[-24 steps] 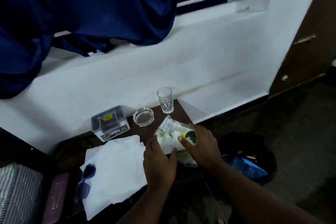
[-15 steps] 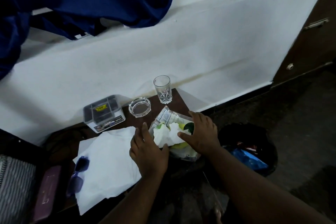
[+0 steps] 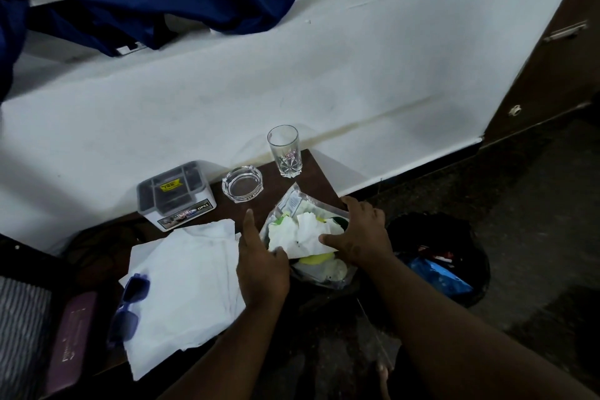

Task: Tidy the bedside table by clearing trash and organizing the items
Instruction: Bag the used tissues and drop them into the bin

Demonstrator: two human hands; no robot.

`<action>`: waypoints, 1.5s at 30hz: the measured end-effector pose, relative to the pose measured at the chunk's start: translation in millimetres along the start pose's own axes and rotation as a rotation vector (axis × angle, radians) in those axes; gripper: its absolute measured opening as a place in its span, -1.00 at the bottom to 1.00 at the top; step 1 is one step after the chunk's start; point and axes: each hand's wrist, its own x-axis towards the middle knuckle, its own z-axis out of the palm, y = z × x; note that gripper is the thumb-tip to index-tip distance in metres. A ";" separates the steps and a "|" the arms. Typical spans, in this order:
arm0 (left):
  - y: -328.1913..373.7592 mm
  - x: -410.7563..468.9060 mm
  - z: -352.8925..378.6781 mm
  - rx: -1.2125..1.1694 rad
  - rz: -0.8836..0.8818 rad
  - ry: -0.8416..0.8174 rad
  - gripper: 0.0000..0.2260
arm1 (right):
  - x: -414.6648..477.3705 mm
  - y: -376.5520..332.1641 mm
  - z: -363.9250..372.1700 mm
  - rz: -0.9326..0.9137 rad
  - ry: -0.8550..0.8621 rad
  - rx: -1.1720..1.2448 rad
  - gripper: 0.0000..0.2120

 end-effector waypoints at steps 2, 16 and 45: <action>-0.7 -2.0 -1.1 -0.094 -0.035 0.009 -0.15 | -0.8 0.8 -0.8 0.008 -0.005 -0.016 -0.09; -4.8 -7.6 14.7 -0.396 -0.201 0.001 -0.78 | -8.8 3.1 -20.8 0.138 -0.087 0.166 -0.20; 69.3 -36.6 76.3 -0.650 -0.140 -0.217 -0.63 | -33.1 86.8 -101.9 0.585 -0.157 0.796 -0.63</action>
